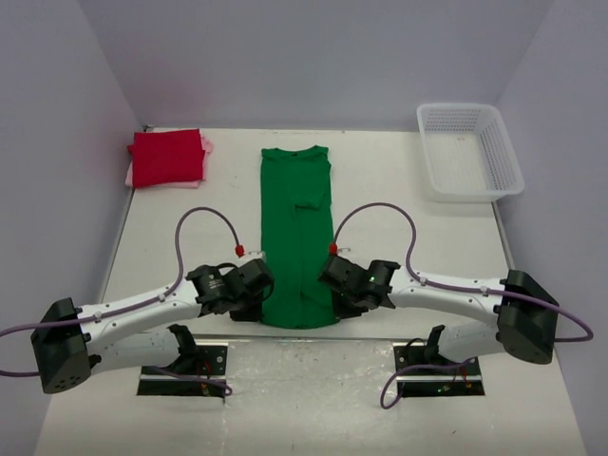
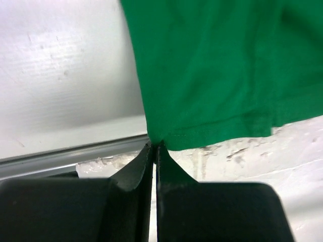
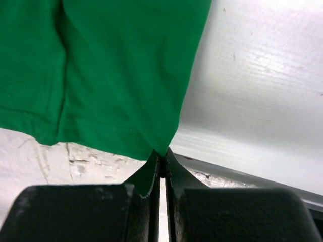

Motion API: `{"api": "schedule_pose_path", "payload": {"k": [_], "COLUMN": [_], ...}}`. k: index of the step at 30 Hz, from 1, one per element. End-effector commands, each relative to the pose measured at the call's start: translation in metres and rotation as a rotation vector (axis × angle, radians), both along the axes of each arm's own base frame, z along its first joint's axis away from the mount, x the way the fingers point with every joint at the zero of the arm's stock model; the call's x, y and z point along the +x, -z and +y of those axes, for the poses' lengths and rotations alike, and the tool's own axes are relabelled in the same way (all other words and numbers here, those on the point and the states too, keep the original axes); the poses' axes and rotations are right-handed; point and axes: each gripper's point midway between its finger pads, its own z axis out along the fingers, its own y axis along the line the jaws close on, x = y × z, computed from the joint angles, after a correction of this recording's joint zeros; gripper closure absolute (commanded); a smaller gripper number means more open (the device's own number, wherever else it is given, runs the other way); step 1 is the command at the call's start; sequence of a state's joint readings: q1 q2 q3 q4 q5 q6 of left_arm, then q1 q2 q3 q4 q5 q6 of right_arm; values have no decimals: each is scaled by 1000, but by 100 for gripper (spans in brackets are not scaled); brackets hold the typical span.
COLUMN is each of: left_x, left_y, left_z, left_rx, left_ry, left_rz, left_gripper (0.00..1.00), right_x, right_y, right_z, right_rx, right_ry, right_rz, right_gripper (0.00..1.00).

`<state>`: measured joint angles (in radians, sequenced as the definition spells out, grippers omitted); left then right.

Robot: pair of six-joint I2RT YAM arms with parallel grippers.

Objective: Fold and stack the t-shirts
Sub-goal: Grab the bottom of the folded rectangular tshirt with both arms, then fold the folded rectangular tshirt in 1/3 of the way

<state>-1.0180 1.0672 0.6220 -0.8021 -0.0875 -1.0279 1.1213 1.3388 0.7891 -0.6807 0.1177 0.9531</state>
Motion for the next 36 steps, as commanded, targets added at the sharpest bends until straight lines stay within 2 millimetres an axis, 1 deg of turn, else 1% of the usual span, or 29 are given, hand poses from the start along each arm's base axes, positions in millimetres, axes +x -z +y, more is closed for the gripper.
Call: {"api": "schedule_pose_path", "payload": {"k": [1, 2, 3, 4, 6, 7, 8, 9, 10, 11, 12, 13, 14, 15, 16, 17, 18, 19, 20, 21, 22, 23, 24, 25, 28, 29, 32, 34, 36], "left_x": [30, 33, 37, 47, 59, 78, 86, 94, 109, 117, 125, 139, 147, 162, 170, 177, 192, 199, 205, 219, 223, 229, 239, 243, 259, 262, 274, 279, 285], "left_y": [-36, -40, -42, -42, -43, -46, -50, -53, -59, -63, -60, -70, -73, -79, -82, -85, -89, -89, -90, -92, -90, -81, -88, -86, -77, -70, -63, -60, -58], "left_z": [3, 0, -2, 0, -8, -3, -3, 0, 5, 5, 6, 7, 7, 6, 5, 4, 1, -1, -5, -8, -9, -11, -13, -13, -11, -10, -3, 0, 4], "left_rx": [50, 48, 54, 57, -13, -31, -39, -32, -12, -9, 18, 12, 15, 18, 17, 15, 18, 21, 16, 25, 35, 58, 52, 57, 68, 79, 84, 83, 81], "left_ry": [-16, -19, 5, -20, -12, -34, -36, -39, -47, -46, -30, -45, -45, -44, -43, -39, -39, -34, -21, -13, -6, 6, 3, 3, -6, -3, -22, -30, -43], "left_rz": [-150, -152, -157, -145, -128, -153, -168, -179, -189, -199, -196, -215, -224, -234, -237, -243, -253, -250, -249, -246, -238, -219, -234, -230, -218, -202, -191, -191, -189], "left_gripper": [100, 100, 100, 100, 100, 100, 100, 100, 100, 100, 100, 100, 100, 100, 100, 100, 100, 100, 100, 100, 100, 100, 100, 100, 100, 100, 100, 100, 100], "right_x": [20, 18, 27, 31, 45, 51, 58, 68, 73, 82, 95, 101, 115, 122, 128, 141, 148, 157, 167, 174, 184, 192, 198, 206, 226, 231, 245, 253, 260], "right_y": [-29, -26, -35, -38, -46, -49, -53, -55, -56, -62, -60, -61, -64, -64, -66, -74, -68, -74, -73, -65, -71, -72, -70, -71, -68, -66, -63, -63, -56], "right_z": [2, -1, 3, 3, 4, 5, 8, 5, 4, 6, -1, -1, -3, -4, -3, -1, -1, 6, 4, 4, 8, 7, 7, 10, 9, 6, 7, 9, 7], "right_rx": [-23, -42, -44, -53, -57, -55, -56, -59, -66, -59, -75, -79, -79, -83, -84, -71, -88, -64, -65, -83, -75, -60, -61, -57, -58, -56, -39, -31, -36], "right_ry": [-6, -13, -8, -5, 6, 6, -6, 9, -11, -6, 20, -3, 22, 18, -10, 3, 0, -26, -19, -23, -35, -28, -28, -36, -33, -26, -35, -46, -51], "right_rz": [-102, -95, -125, -135, -151, -158, -168, -170, -172, -183, -178, -179, -183, -181, -181, -196, -184, -185, -180, -163, -180, -170, -167, -173, -158, -154, -140, -142, -125], "right_gripper": [100, 100, 100, 100, 100, 100, 100, 100, 100, 100, 100, 100, 100, 100, 100, 100, 100, 100, 100, 100, 100, 100, 100, 100, 100, 100, 100, 100, 100]}}
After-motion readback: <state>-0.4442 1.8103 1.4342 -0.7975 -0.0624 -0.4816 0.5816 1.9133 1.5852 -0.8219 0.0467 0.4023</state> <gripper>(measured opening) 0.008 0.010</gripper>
